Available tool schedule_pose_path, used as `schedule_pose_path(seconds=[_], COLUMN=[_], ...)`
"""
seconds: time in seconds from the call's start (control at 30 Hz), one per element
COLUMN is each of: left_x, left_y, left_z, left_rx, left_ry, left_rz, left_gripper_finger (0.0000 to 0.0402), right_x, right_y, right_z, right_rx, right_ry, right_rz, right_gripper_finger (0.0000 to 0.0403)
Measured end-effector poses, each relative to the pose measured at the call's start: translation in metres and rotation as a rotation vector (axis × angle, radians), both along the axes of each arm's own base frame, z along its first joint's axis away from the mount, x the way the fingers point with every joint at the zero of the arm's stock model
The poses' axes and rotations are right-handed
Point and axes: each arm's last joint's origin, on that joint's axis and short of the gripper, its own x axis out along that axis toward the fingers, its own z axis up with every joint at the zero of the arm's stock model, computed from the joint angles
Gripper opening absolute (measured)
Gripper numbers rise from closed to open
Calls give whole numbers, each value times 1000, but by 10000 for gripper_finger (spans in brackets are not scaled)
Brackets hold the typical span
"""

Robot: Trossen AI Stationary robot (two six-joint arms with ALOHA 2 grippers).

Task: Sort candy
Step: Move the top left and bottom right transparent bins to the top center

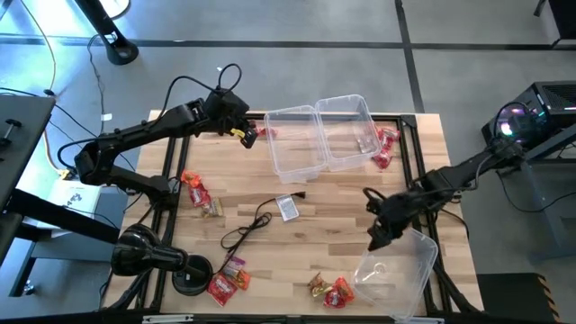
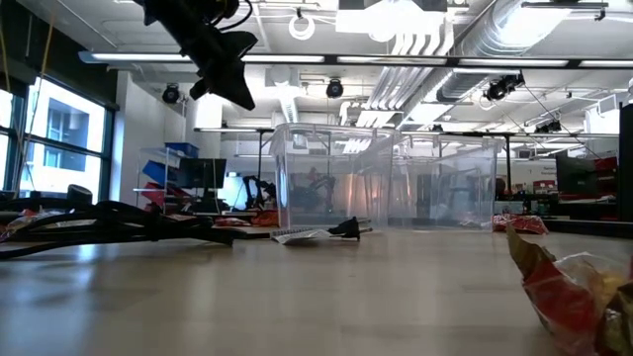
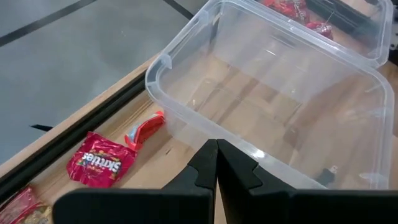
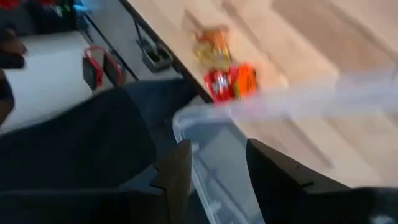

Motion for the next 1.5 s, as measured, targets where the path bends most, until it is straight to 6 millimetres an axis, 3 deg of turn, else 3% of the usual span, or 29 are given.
schedule_pose_path(seconds=[0.13, 0.23, 0.53, 0.67, 1.03, 1.17, 1.27, 1.37, 1.5], left_x=[0, 0, 1, 1, 0, -2, -9, -20, -41], left_y=[0, 0, -1, -1, -2, -4, -9, -15, -26], left_z=[0, 0, 0, 0, -1, 2, 14, 33, 66], left_rx=[0, 0, -33, -34, -39, -39, -40, 8, 134], left_ry=[0, 0, -18, -17, 3, -11, -88, -186, -350], left_rz=[-1, -1, -31, -31, -37, -69, -120, -142, -145], left_gripper_finger=[0, 0, 0, 0, 0, 0, 0, 0, 0], right_x=[-13, -20, -11, -10, 6, 12, 14, 13, 18], right_y=[5, -1, -1, -2, 9, 14, 13, 6, -9], right_z=[-9, -19, -16, -25, -47, -48, -33, -7, 41], right_rx=[-84, -177, -100, -136, -173, -165, -199, -271, -417], right_ry=[132, 285, 257, 379, 502, 459, 404, 373, 166], right_rz=[-37, -187, -433, -553, -613, -550, -526, -504, -496], right_gripper_finger=[138, 136, 135, 135, 133, 73, 20, 23, 12])
